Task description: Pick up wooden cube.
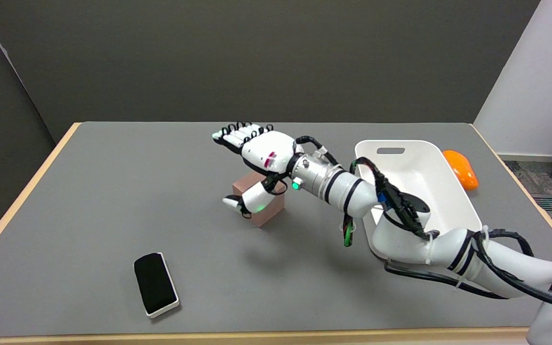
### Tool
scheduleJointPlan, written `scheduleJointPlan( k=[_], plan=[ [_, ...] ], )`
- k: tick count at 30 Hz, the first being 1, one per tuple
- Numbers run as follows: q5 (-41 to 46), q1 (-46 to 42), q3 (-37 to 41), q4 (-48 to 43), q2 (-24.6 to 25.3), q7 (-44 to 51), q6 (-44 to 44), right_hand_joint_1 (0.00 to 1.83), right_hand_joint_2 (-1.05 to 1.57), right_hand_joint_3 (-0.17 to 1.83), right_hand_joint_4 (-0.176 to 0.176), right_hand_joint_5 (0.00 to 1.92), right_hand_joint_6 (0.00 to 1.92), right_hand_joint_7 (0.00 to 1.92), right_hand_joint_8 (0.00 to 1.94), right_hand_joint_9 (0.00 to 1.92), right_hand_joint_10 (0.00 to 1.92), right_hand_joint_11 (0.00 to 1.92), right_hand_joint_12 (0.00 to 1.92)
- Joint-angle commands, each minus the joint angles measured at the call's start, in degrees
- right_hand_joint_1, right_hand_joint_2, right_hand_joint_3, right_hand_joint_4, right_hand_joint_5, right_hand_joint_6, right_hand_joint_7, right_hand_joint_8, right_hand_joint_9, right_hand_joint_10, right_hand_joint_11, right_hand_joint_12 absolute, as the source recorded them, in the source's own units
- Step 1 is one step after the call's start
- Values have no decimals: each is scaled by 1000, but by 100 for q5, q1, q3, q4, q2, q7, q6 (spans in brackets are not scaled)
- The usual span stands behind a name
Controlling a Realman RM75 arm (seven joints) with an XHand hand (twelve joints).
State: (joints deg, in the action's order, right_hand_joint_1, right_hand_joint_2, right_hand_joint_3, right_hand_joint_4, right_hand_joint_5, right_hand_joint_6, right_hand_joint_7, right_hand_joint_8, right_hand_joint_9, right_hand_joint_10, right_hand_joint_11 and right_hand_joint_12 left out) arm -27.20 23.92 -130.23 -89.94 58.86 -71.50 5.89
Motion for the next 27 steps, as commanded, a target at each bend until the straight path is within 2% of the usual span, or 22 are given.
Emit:
scheduleJointPlan(
  k=[1,15,18,24,27],
  plan=[
    [-346,48,-308,386,264,42,710,425,542,878,-81,46,194,49,250,-1,587,-1,1112],
    [-347,54,-253,558,264,22,775,423,543,855,-71,44,223,64,283,-1,654,-1,1187],
    [-347,54,-253,573,264,42,790,446,578,790,-83,28,279,58,298,-1,732,19,1290],
    [-347,64,-245,605,264,2,790,481,566,830,-84,53,244,82,308,63,833,137,1427],
    [-347,70,-243,613,264,2,790,521,579,839,-90,62,258,124,353,160,932,277,1578]
  ],
)
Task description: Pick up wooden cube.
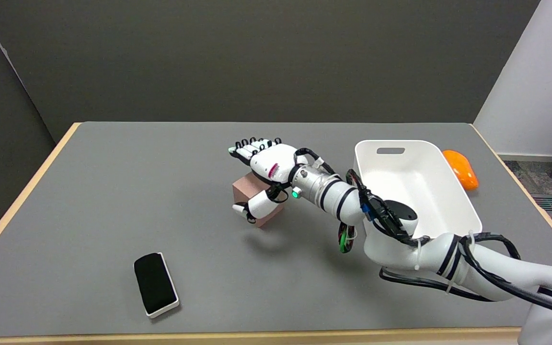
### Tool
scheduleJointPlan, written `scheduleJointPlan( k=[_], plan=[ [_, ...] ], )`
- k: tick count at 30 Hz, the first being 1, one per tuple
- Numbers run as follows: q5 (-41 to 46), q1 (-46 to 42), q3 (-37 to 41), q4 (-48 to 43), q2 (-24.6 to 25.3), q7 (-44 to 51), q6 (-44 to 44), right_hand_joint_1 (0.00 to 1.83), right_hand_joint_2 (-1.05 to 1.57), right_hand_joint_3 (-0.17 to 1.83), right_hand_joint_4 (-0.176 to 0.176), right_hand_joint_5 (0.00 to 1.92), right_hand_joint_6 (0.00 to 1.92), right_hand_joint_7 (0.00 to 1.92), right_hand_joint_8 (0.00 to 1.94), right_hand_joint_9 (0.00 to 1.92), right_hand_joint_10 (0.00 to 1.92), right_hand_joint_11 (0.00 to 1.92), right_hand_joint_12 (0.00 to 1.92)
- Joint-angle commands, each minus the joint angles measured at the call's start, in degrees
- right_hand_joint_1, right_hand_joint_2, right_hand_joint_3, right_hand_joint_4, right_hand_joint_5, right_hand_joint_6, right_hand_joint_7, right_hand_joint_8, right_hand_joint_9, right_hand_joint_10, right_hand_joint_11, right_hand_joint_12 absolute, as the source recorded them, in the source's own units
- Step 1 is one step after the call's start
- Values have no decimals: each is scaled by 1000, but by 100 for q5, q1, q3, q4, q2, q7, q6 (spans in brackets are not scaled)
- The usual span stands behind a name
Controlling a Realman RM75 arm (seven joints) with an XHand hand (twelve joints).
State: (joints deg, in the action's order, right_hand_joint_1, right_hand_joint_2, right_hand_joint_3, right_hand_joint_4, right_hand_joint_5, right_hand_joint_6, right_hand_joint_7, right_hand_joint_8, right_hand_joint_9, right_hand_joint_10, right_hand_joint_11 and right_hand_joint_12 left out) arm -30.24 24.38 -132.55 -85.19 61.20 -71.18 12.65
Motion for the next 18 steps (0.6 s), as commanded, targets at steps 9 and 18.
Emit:
scheduleJointPlan(
  k=[9,18],
  plan=[
    [-28,23,51,107,30,-30,80,565,607,849,-94,82,297,216,394,281,1093,433,1717],
    [-4,23,59,90,30,-38,65,566,607,851,-88,88,304,226,397,282,1093,445,1725]
  ],
)
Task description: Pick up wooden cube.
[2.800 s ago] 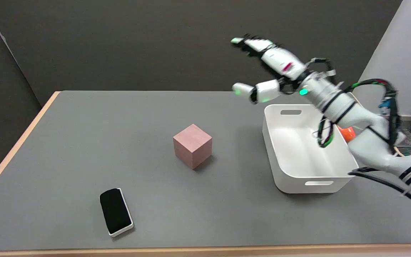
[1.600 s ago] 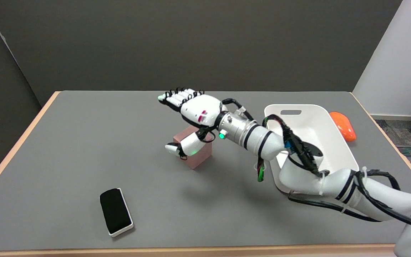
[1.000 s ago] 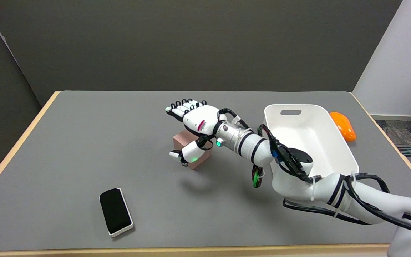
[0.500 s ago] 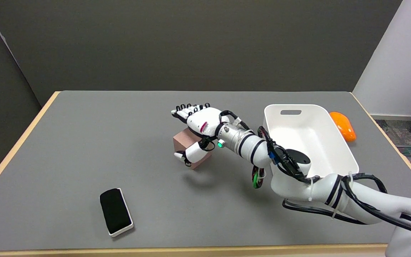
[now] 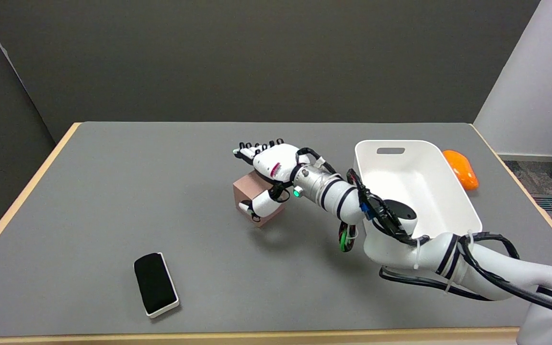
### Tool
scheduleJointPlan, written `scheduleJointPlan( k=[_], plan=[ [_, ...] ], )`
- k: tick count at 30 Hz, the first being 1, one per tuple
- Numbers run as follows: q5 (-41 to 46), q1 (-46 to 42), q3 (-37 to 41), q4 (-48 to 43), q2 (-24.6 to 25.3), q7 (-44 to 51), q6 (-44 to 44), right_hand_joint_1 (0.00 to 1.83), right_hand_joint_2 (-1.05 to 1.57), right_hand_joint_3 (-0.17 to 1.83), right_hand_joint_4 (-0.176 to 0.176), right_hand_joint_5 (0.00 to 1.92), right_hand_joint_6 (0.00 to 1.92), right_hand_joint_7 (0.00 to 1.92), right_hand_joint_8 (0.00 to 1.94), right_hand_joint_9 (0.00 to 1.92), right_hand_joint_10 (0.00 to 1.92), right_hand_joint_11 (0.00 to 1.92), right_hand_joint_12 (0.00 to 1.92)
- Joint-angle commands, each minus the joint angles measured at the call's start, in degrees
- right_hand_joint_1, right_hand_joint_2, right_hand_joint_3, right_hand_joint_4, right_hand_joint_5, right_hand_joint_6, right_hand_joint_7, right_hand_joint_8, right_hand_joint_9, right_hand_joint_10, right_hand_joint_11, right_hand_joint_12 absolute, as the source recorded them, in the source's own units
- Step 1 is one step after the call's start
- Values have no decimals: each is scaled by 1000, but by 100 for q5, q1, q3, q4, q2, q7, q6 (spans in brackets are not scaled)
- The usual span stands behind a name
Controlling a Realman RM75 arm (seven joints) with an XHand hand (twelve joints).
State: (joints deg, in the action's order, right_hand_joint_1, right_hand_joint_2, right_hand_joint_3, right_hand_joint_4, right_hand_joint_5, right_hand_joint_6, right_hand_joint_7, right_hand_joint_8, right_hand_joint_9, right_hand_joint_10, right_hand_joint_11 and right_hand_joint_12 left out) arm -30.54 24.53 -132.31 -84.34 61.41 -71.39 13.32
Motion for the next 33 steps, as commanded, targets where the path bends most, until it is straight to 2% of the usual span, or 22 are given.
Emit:
scheduleJointPlan(
  k=[1,5,7,11,13,16,23,33],
  plan=[
    [26,9,35,6,9,-16,-2,565,607,851,-88,89,304,226,397,279,1088,444,1725],
    [26,8,55,-5,9,-16,-43,530,619,831,-84,88,315,224,380,226,1017,409,1687],
    [26,-9,127,-63,10,-16,-226,477,582,895,-80,92,310,176,394,168,881,299,1589],
    [26,-14,169,-143,17,-16,-345,471,606,801,-73,80,314,125,305,44,837,148,1417],
    [34,1,162,-88,25,-16,-344,418,563,891,-69,79,292,99,287,30,767,121,1334],
    [44,9,157,33,25,-18,-288,467,570,840,-63,73,300,79,256,0,745,78,1368],
    [435,9,187,539,25,-32,-209,467,568,838,-62,72,300,75,249,1,746,75,1365],
    [450,17,211,916,128,-32,-234,468,569,838,-61,71,299,73,248,2,747,75,1365]
  ],
)
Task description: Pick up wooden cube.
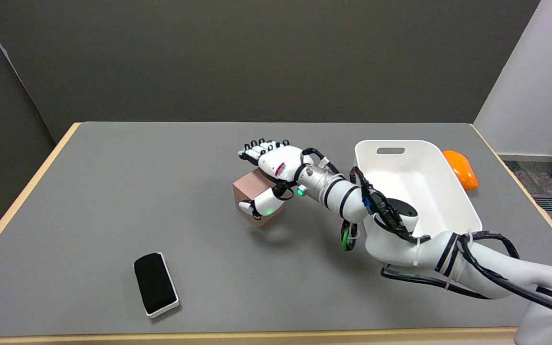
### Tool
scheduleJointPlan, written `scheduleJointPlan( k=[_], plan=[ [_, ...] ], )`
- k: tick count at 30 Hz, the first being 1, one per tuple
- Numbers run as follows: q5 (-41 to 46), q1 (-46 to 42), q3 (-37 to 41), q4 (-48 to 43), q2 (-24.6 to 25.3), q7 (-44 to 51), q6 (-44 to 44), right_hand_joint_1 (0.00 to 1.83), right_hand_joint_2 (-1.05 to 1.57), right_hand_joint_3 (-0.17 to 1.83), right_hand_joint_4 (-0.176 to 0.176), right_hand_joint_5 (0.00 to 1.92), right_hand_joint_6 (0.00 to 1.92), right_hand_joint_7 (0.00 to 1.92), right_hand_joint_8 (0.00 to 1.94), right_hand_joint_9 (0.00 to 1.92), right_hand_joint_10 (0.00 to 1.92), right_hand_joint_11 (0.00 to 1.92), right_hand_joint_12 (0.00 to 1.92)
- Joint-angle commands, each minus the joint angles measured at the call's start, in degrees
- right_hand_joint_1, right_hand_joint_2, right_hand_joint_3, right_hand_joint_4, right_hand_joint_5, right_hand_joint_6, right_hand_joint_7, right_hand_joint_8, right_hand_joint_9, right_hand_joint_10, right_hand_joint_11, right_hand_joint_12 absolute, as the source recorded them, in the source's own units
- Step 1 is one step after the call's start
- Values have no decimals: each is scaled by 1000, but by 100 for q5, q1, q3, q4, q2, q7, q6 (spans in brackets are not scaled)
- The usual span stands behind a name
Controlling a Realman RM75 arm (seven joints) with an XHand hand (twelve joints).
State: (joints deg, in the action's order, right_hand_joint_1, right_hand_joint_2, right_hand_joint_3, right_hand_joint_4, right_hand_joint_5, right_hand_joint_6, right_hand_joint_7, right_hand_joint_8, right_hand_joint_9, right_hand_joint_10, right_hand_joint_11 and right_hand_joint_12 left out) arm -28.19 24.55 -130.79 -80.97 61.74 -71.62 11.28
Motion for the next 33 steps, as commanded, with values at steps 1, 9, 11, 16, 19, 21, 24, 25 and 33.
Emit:
scheduleJointPlan(
  k=[1,9,11,16,19,21,24,25,33],
  plan=[
    [215,15,59,578,96,-9,-39,468,569,838,-61,71,299,73,249,3,749,75,1365],
    [215,16,83,524,96,-9,-150,450,575,878,-64,80,298,97,298,51,782,132,1389],
    [215,23,85,524,96,-9,-220,467,596,910,-73,93,320,150,352,127,817,202,1447],
    [175,23,93,514,104,-9,-287,677,703,869,-100,199,430,440,544,389,1110,433,1675],
    [175,5,142,500,104,-9,-362,778,763,889,-108,319,640,630,809,560,1235,538,1717],
    [175,-17,179,490,104,-9,-423,816,797,878,-110,363,768,692,924,613,1279,590,1736],
    [173,-33,220,409,104,-9,-437,1096,916,643,-121,432,990,784,1204,724,1351,691,1850],
    [167,-33,233,390,104,-9,-437,1300,983,449,-131,446,1016,809,1339,747,1367,710,1899],
    [159,-41,390,242,104,-9,-558,1171,1198,200,-176,622,1498,691,1510,828,1433,746,1921]
  ],
)
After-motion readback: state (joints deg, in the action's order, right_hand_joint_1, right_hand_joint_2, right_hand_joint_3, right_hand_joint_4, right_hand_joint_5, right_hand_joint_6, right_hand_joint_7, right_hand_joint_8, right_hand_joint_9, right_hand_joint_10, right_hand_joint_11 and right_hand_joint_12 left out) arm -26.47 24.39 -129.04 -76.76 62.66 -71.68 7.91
